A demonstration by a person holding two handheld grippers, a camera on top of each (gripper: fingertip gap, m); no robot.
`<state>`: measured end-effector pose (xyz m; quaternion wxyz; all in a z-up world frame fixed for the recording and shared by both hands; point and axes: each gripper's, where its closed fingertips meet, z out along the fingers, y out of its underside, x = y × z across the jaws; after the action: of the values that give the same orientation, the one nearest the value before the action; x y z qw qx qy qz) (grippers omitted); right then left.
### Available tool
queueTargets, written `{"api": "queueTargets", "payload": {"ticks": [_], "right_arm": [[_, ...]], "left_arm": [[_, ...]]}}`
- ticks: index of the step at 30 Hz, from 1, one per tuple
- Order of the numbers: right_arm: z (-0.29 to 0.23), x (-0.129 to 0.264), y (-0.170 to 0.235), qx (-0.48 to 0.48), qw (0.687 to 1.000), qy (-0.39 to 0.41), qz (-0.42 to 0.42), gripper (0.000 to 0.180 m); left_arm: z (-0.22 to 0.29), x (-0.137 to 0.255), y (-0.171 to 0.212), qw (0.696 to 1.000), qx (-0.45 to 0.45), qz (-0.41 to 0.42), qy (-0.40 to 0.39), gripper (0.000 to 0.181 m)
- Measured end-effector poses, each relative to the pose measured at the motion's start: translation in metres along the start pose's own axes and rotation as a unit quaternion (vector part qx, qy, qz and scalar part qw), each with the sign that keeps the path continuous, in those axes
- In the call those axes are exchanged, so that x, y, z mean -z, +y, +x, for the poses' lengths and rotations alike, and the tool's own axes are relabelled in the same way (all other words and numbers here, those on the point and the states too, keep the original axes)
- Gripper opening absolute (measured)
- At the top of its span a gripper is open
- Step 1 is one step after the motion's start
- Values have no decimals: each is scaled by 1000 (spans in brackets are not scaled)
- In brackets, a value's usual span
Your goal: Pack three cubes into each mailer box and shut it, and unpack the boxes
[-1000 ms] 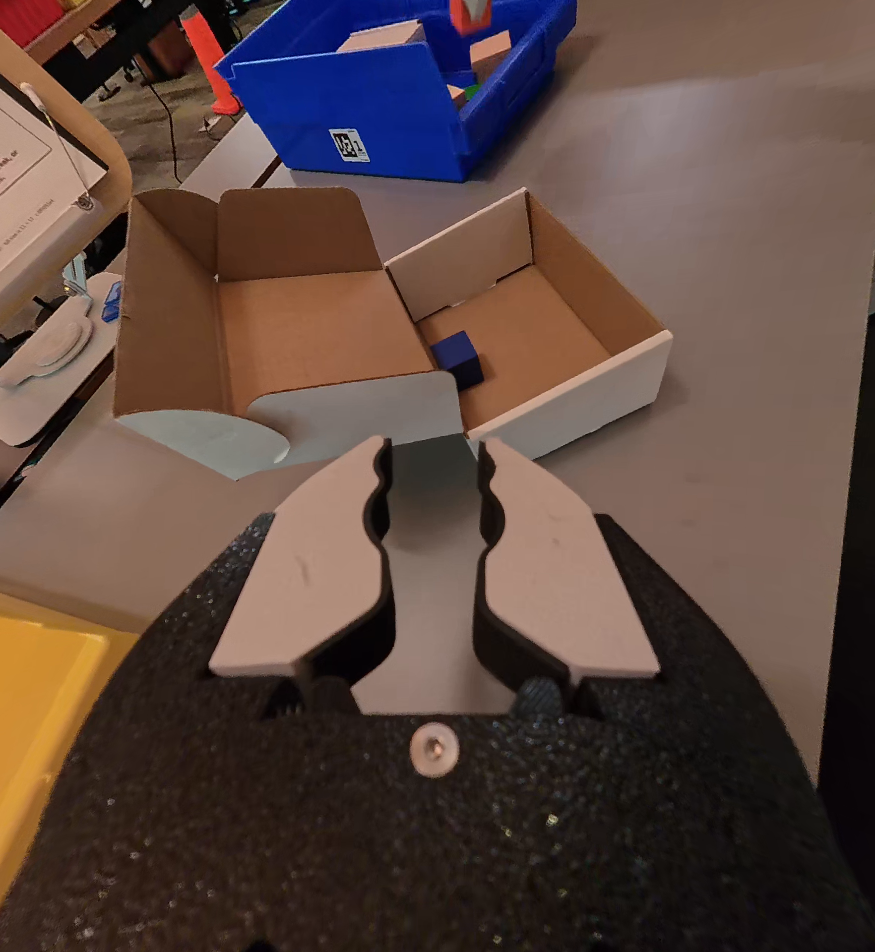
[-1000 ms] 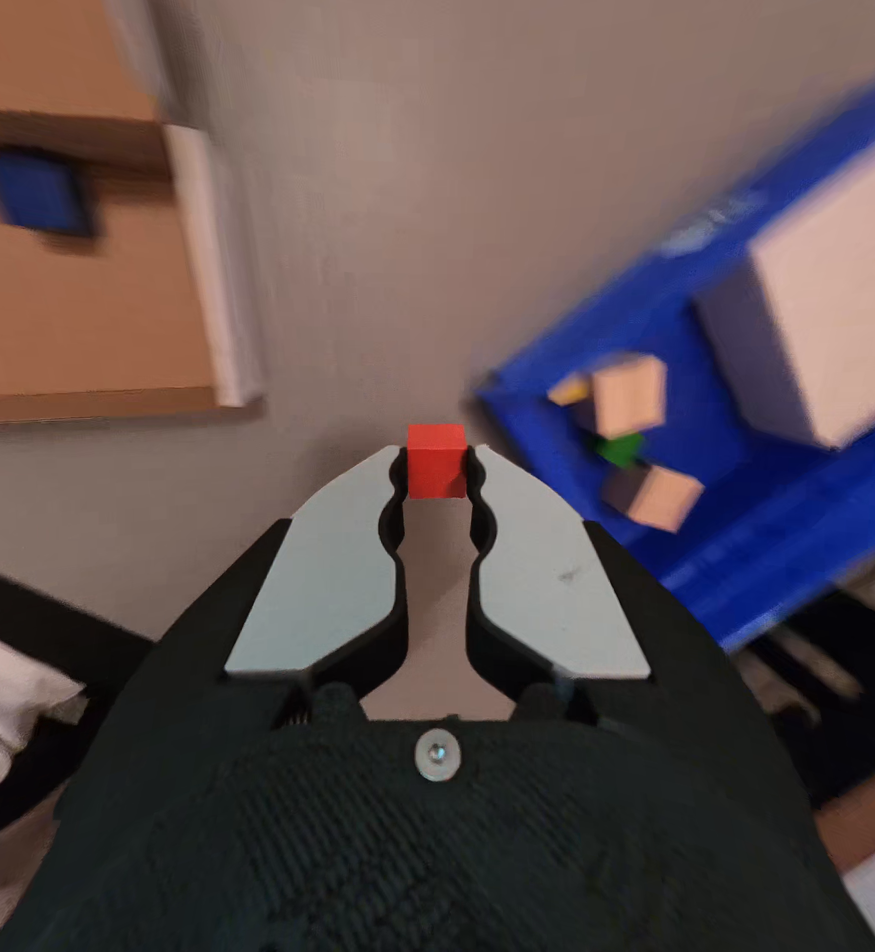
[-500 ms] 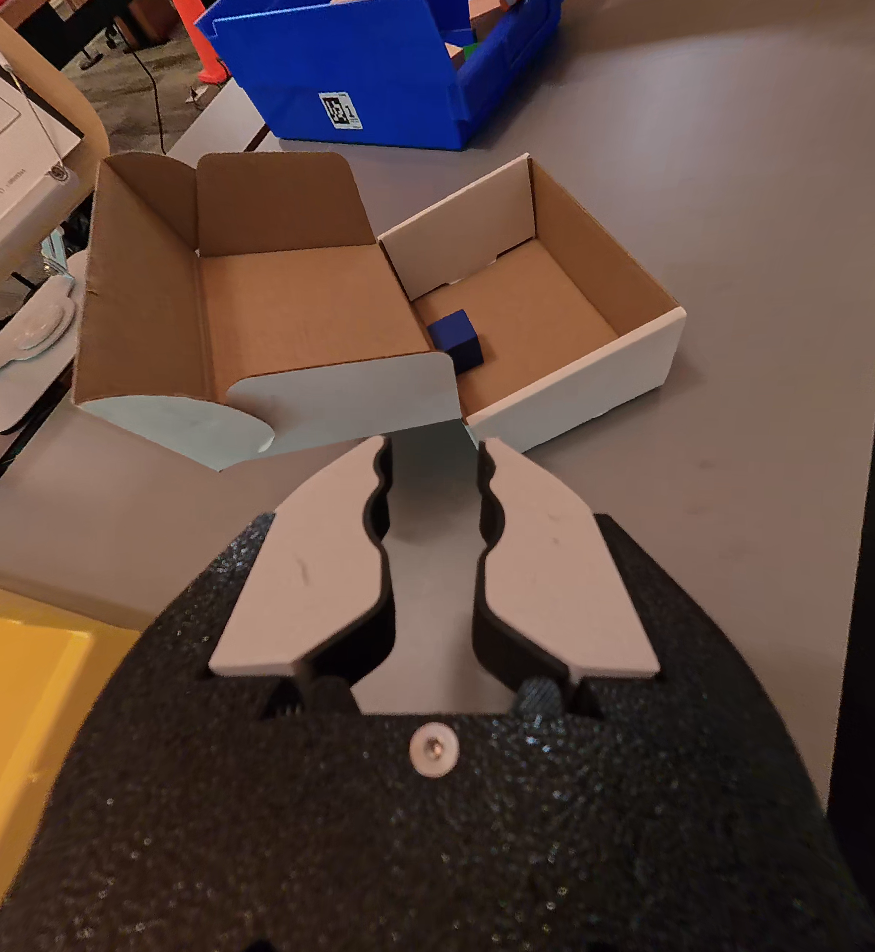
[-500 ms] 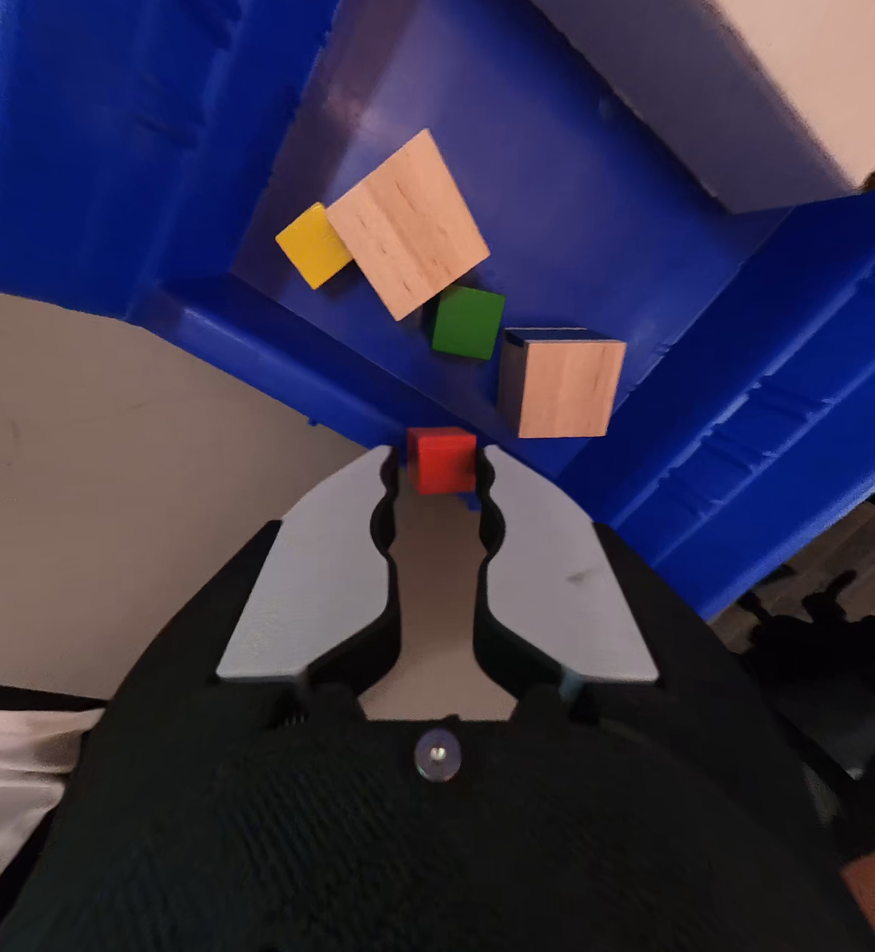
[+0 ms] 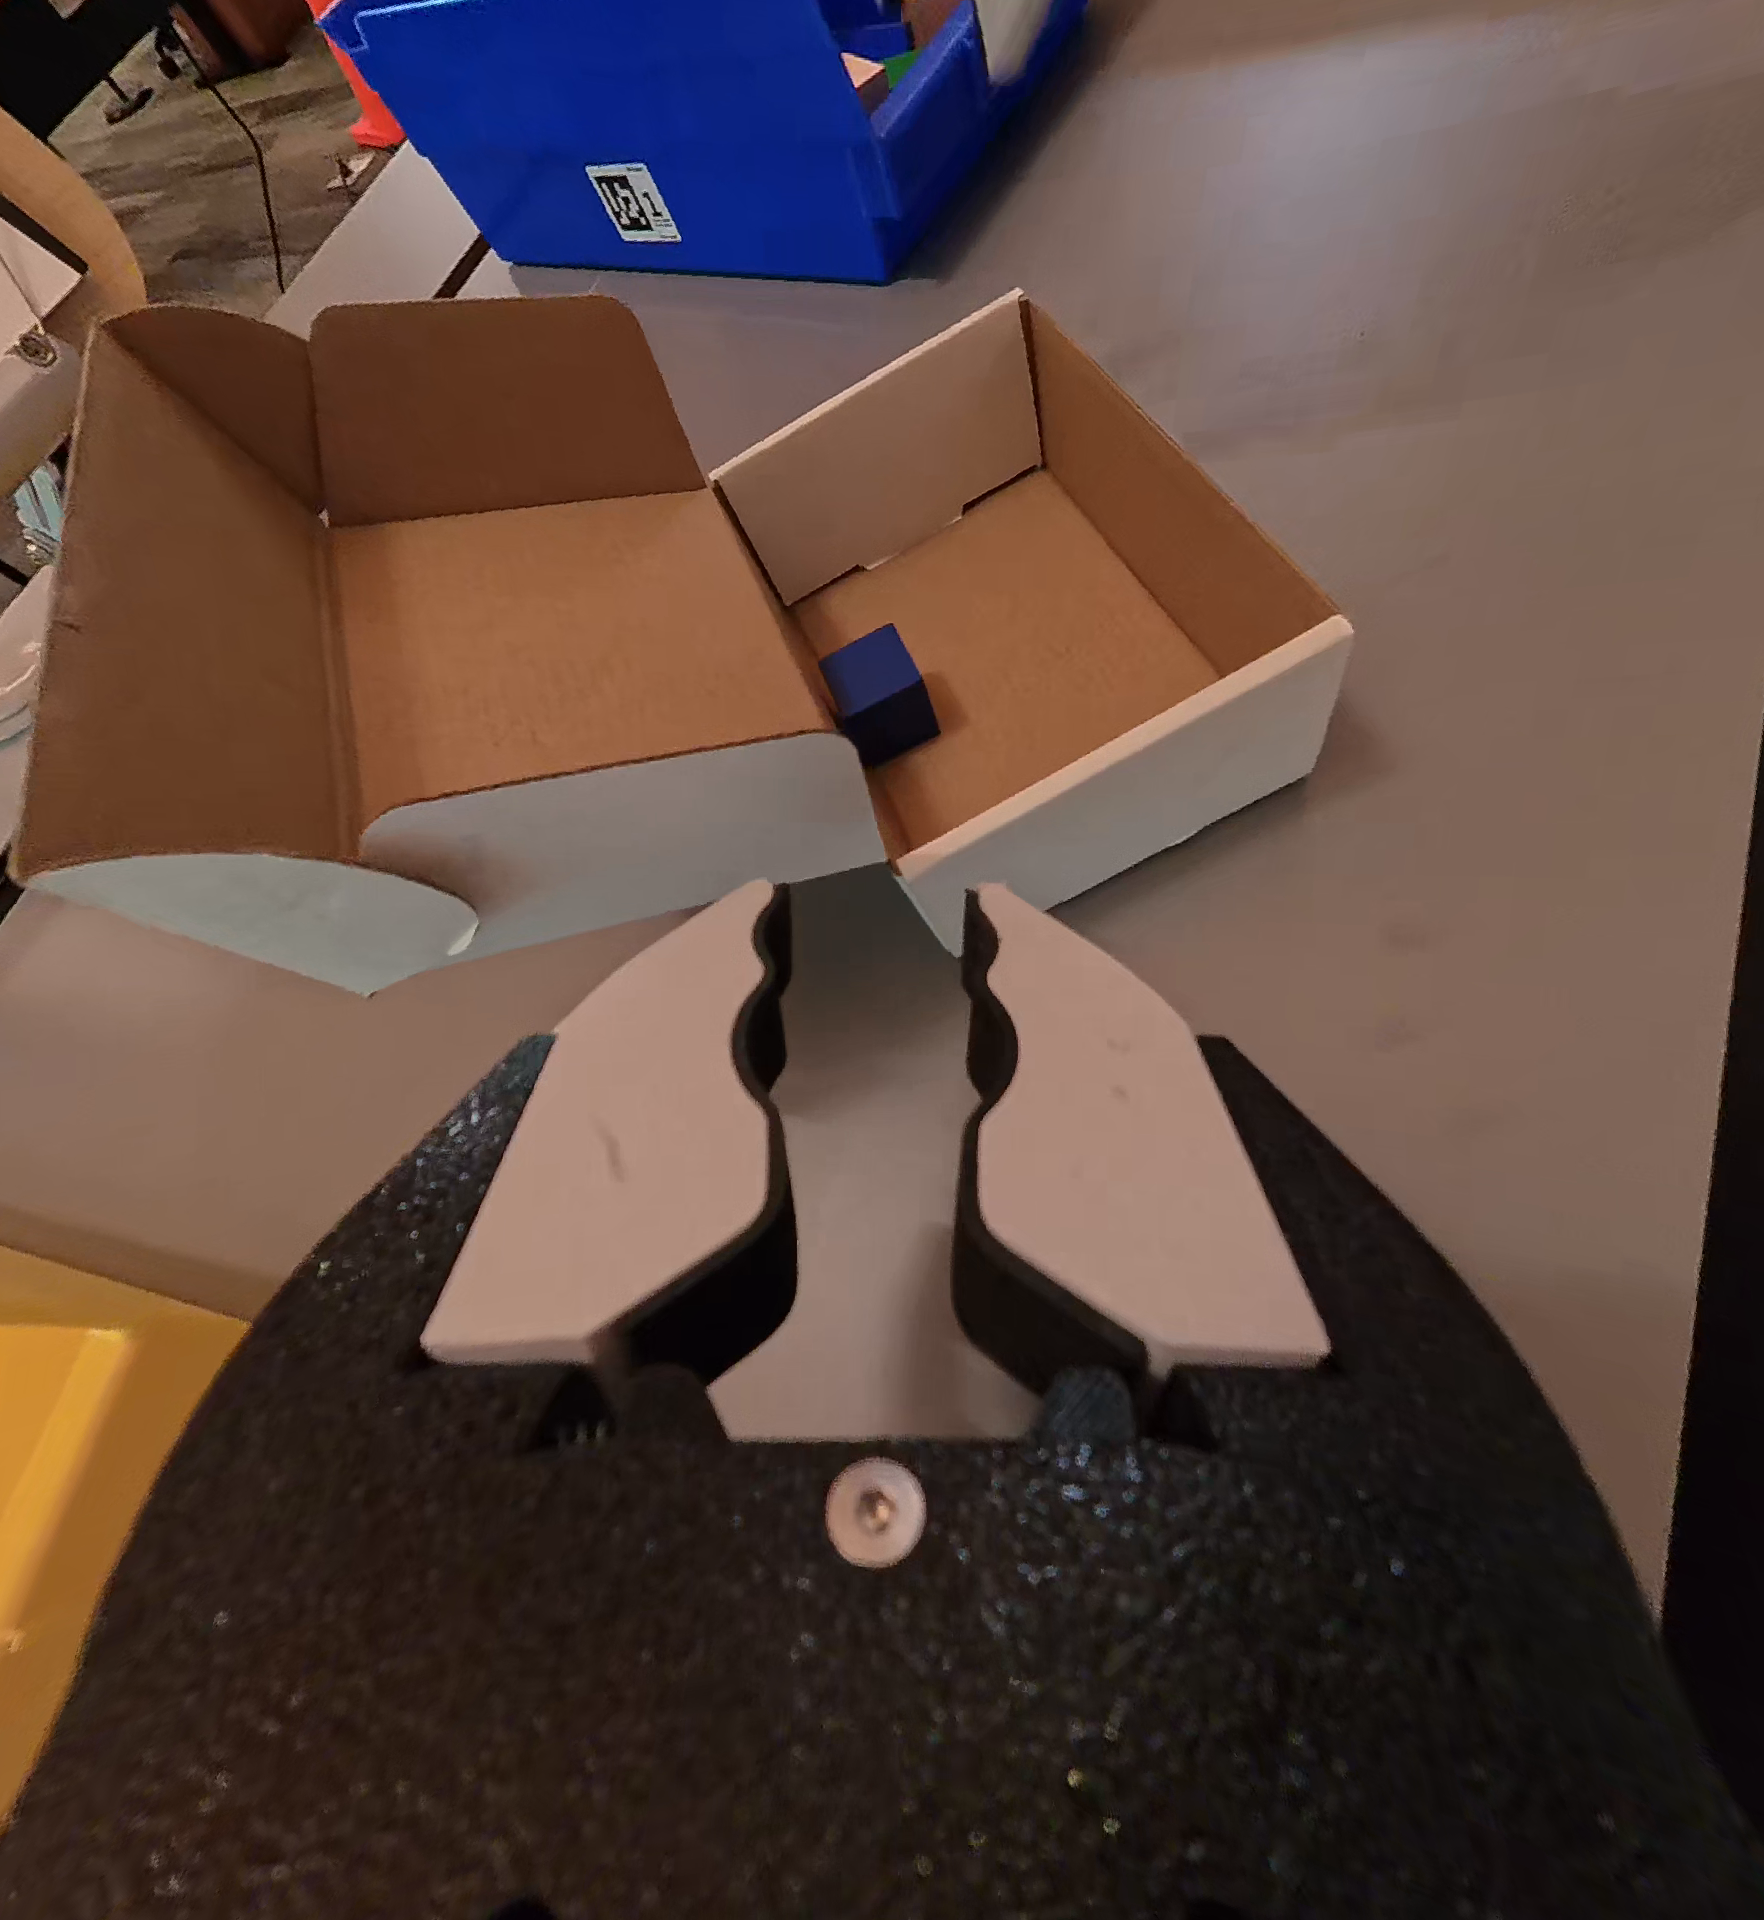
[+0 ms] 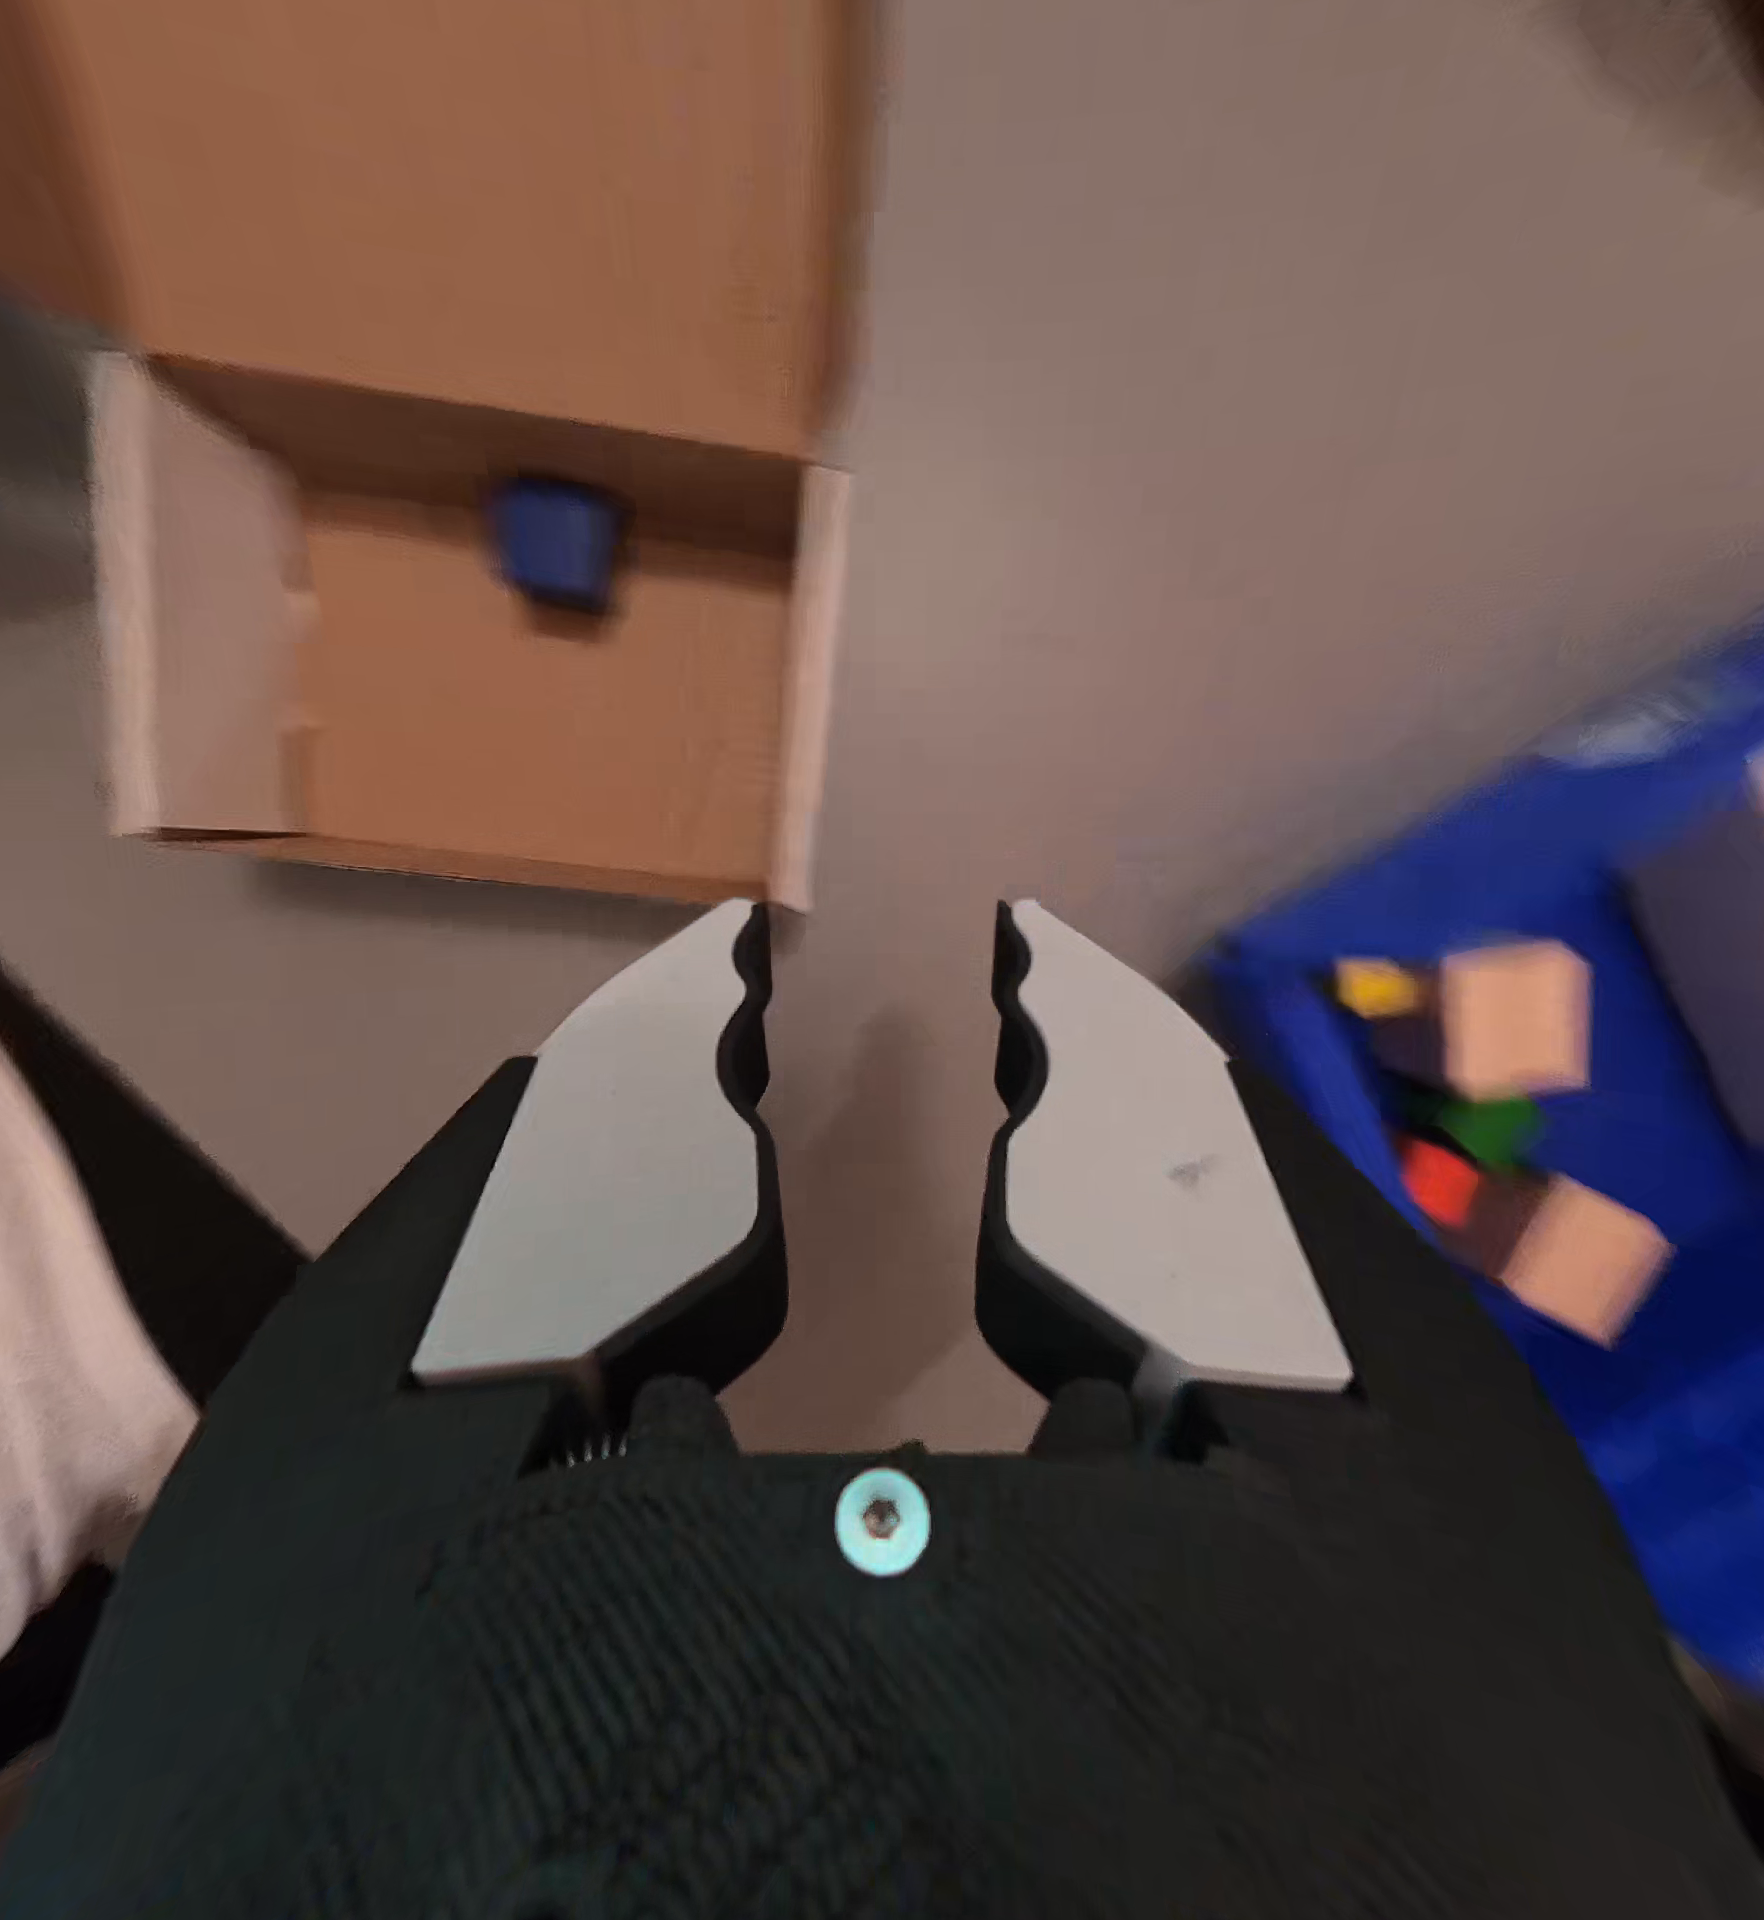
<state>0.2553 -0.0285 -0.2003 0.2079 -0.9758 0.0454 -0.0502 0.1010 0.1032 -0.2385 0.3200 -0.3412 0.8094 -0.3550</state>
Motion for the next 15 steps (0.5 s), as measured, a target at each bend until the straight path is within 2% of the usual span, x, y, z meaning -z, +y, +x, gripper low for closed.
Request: {"api": "queueTargets", "payload": {"ticks": [1, 4, 6, 11, 15], "right_arm": [[-24, -12, -8, 25, 999, -21, 1, 42], [-69, -52, -24, 73, 997, -32, -13, 41], [-82, -78, -23, 65, 996, -41, -53, 45], [-79, -110, -40, 6, 996, -32, -81, 42], [-80, -124, -40, 3, 994, -30, -108, 42]], "left_arm": [[1, 0, 0, 1000, -2, 0, 1, 31], [3, 0, -2, 1000, -6, 1, 2, 31], [4, 2, -4, 1000, -9, 3, 2, 31], [0, 7, -5, 1000, -10, 8, -5, 31], [-4, 9, -3, 1000, -1, 12, -5, 31]]}}
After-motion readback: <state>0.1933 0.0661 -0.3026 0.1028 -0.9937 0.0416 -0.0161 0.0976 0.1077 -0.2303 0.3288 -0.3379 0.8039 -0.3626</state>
